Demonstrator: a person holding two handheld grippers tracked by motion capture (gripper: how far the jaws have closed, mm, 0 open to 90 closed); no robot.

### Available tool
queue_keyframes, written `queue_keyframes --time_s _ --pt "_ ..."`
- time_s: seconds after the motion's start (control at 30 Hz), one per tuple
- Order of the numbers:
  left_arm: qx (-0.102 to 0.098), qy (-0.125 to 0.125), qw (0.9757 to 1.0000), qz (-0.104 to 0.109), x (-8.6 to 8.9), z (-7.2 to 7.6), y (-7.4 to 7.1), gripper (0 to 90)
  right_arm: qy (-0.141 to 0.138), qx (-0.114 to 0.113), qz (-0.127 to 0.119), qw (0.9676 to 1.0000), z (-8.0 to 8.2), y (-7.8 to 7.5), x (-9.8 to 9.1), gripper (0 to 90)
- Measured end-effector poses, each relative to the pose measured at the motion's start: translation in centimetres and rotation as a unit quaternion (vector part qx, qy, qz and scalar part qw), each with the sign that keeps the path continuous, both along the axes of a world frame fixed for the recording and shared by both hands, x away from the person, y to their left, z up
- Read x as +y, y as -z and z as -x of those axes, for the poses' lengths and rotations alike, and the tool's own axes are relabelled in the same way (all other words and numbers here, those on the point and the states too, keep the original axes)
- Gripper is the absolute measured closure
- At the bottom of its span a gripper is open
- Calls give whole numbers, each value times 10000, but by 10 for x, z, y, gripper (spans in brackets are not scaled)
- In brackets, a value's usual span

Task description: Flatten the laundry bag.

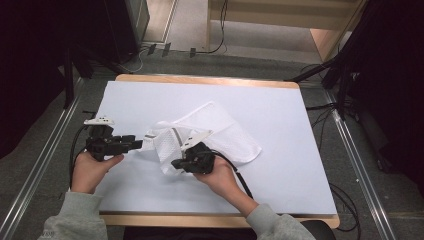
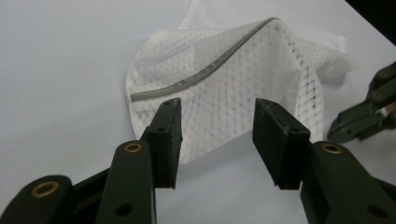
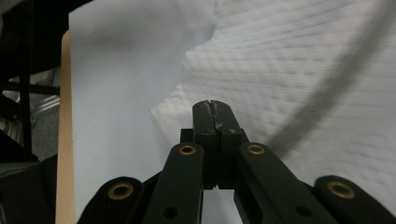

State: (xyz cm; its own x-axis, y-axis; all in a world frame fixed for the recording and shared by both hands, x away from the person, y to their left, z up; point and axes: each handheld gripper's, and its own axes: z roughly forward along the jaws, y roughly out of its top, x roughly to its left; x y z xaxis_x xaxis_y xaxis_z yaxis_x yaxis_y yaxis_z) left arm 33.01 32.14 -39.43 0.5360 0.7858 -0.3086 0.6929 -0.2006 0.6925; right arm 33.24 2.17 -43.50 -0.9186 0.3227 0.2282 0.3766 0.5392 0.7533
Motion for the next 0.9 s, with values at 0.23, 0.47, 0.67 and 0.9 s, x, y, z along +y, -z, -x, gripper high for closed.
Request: queue_keyframes --time_s 0.23,0.47,0.67,0.9 --pt "-17 82 10000 18 -6 10 -3 529 437 -140 -228 9987 -7 -24 -55 900" --pt "178 245 9995 22 -27 23 2 528 1108 -287 13 9934 -22 -21 -110 896" --pt "208 280 9994 -27 -44 31 10 520 1718 -236 262 9845 -43 -8 -149 812" --pt "303 309 9990 -79 -62 26 21 524 2370 -251 471 9700 -72 9 -177 606"
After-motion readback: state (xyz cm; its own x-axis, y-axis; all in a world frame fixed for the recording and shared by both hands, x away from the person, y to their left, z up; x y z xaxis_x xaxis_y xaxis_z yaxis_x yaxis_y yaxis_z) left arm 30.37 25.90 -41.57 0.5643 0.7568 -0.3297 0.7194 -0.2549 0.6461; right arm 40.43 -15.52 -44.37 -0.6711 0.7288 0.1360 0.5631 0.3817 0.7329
